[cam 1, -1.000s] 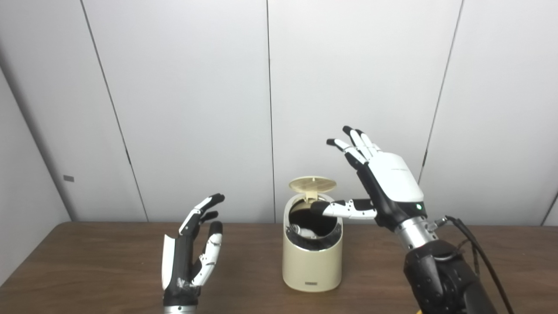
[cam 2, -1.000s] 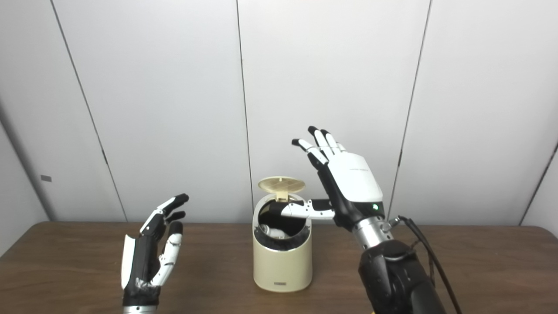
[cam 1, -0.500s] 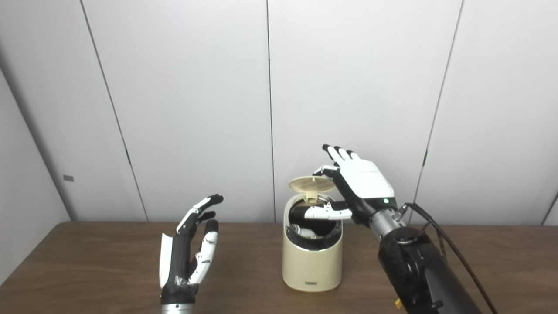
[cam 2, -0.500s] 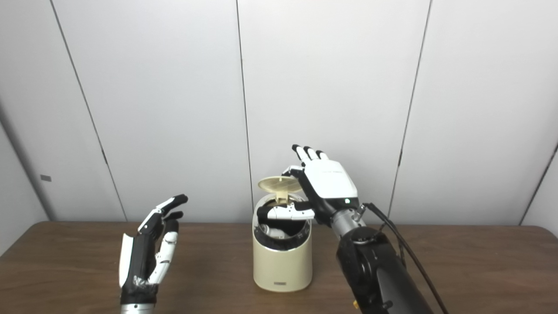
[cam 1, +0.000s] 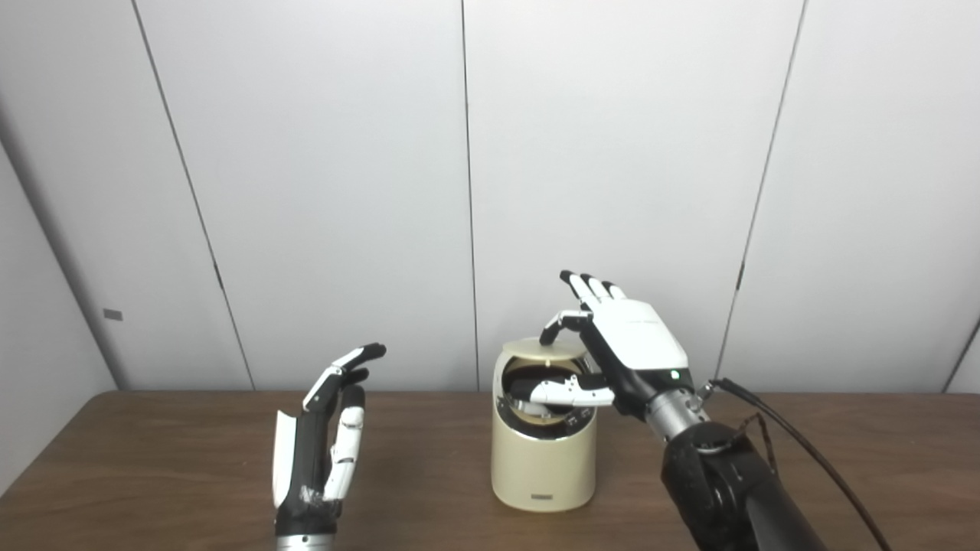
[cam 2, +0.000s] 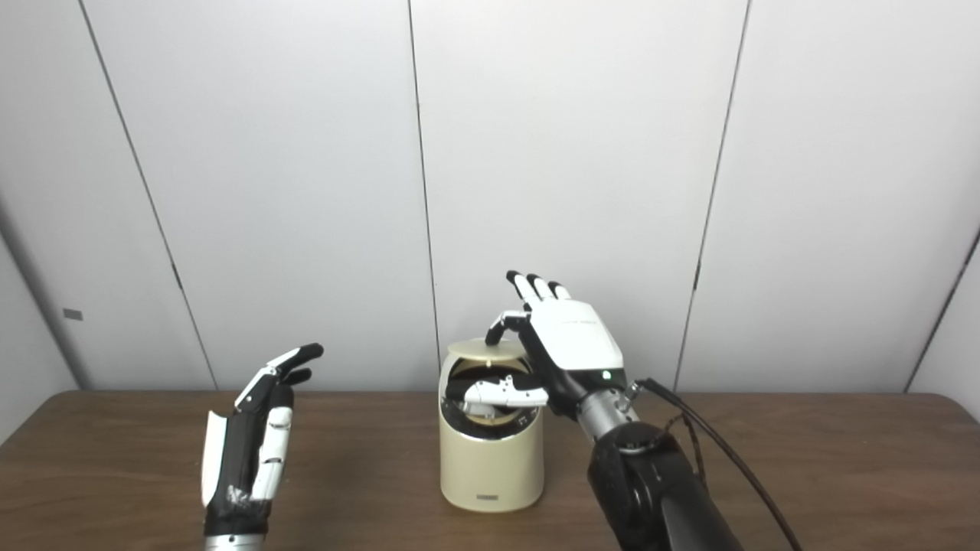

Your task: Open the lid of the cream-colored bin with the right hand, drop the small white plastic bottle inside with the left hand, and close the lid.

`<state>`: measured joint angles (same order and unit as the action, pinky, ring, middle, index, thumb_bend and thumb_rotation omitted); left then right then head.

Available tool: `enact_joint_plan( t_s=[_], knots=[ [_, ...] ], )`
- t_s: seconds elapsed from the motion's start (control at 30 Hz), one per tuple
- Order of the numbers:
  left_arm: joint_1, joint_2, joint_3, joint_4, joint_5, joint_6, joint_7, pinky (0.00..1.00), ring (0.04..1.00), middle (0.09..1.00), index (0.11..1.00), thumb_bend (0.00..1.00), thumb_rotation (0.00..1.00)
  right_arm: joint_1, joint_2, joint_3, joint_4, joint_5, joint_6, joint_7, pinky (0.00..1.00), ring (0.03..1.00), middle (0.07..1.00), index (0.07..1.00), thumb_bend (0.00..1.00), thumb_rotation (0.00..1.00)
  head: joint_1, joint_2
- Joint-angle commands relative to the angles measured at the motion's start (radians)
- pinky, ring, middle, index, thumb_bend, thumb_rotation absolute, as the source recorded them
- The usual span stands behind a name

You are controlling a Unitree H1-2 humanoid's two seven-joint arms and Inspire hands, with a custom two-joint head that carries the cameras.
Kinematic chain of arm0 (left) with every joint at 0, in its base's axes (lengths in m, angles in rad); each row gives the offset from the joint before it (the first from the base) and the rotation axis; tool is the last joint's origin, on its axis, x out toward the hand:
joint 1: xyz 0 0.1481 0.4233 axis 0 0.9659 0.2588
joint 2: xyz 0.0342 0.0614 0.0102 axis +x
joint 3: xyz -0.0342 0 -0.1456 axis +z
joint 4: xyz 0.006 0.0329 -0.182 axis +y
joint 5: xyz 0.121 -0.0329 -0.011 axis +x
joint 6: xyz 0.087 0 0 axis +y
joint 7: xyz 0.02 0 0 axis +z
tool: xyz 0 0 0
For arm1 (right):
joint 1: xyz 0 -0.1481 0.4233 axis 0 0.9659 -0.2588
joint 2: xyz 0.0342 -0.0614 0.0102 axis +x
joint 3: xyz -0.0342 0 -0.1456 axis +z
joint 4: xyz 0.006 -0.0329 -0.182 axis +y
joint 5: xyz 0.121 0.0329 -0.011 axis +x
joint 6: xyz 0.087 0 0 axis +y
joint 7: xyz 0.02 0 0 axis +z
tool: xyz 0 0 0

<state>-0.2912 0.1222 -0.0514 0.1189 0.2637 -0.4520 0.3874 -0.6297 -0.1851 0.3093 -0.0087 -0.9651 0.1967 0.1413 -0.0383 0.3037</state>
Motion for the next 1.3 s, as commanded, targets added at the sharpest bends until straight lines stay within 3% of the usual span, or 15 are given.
enact_joint_plan(
  t_s=[0.0,0.2,0.67,1.27],
  knots=[
    [-0.034,0.013,0.002,-0.006,-0.004,-0.018,0.011,0.78,0.830,0.800,0.756,0.39,1.00,-0.023,0.007,-0.011,-0.048,0.008,-0.011,-0.036,1.00,1.000,0.999,0.608,0.93,1.00,0.000,-0.001],
    [-0.033,0.015,0.003,-0.007,-0.015,-0.017,0.019,0.78,0.835,0.815,0.761,0.38,1.00,0.026,0.012,-0.007,-0.086,0.018,-0.017,-0.050,1.00,1.000,0.990,0.596,0.91,1.00,0.001,0.004],
    [-0.018,-0.002,0.013,-0.044,-0.001,-0.017,0.014,0.79,0.847,0.837,0.776,0.37,1.00,0.056,0.011,-0.009,-0.084,0.032,0.027,0.001,1.00,1.000,1.000,0.615,0.91,1.00,0.010,0.040],
    [0.005,-0.046,0.073,-0.125,0.014,0.018,-0.063,0.80,0.855,0.840,0.779,0.37,0.99,0.056,0.005,-0.007,0.096,0.065,0.067,-0.046,1.00,1.000,1.000,0.662,0.92,1.00,0.031,0.092]
  ],
)
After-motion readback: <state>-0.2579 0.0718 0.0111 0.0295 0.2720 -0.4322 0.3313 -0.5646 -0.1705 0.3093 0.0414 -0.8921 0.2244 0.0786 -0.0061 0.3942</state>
